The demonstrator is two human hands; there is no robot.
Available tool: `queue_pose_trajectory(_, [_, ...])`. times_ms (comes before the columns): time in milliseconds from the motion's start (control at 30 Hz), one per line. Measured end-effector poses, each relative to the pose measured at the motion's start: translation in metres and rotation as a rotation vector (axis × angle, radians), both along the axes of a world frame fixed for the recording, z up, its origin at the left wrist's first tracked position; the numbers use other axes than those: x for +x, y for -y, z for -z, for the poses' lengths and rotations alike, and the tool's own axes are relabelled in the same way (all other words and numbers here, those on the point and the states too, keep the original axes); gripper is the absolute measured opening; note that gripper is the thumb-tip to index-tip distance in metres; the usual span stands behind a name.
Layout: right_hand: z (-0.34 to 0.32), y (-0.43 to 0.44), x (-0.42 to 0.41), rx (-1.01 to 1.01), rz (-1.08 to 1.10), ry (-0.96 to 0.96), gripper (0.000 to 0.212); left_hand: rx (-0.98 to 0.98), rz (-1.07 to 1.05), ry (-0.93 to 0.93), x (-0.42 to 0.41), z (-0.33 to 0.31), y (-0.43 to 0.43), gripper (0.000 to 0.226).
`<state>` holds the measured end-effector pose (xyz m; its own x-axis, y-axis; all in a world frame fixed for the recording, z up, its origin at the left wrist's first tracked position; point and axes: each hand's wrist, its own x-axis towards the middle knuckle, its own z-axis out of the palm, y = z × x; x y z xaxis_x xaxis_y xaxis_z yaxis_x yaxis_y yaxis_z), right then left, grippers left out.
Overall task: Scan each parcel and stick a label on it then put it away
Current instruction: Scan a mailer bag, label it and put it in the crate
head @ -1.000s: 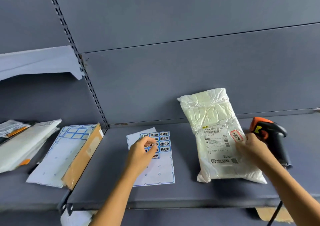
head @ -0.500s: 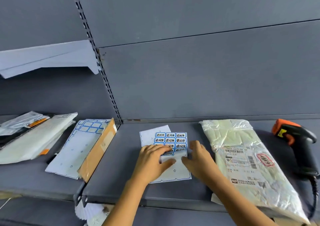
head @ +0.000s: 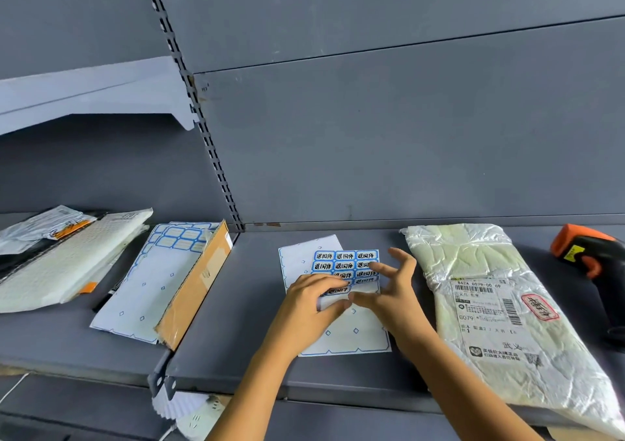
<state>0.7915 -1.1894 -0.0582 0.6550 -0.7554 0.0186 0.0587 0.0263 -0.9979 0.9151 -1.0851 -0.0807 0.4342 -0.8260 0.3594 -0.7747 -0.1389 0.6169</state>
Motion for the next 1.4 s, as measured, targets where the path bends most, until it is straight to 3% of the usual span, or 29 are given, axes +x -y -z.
queue_pose_trajectory(800, [0.003,-0.001,-0.005,-0.063,-0.023,0.028,0.063,-0.136,-0.044,-0.033,-0.004,-0.006,-0.004,0.024])
queue_pose_trajectory(1133, [0.011,0.001,-0.003,-0.186,-0.017,-0.080,0.067,-0.133,-0.044,0.045,-0.005,-0.007,-0.003,0.025])
queue_pose_trajectory(1400, [0.011,-0.004,-0.003,-0.385,-0.066,-0.238,0.048,-0.099,-0.090,0.051,-0.006,-0.010,-0.006,0.024])
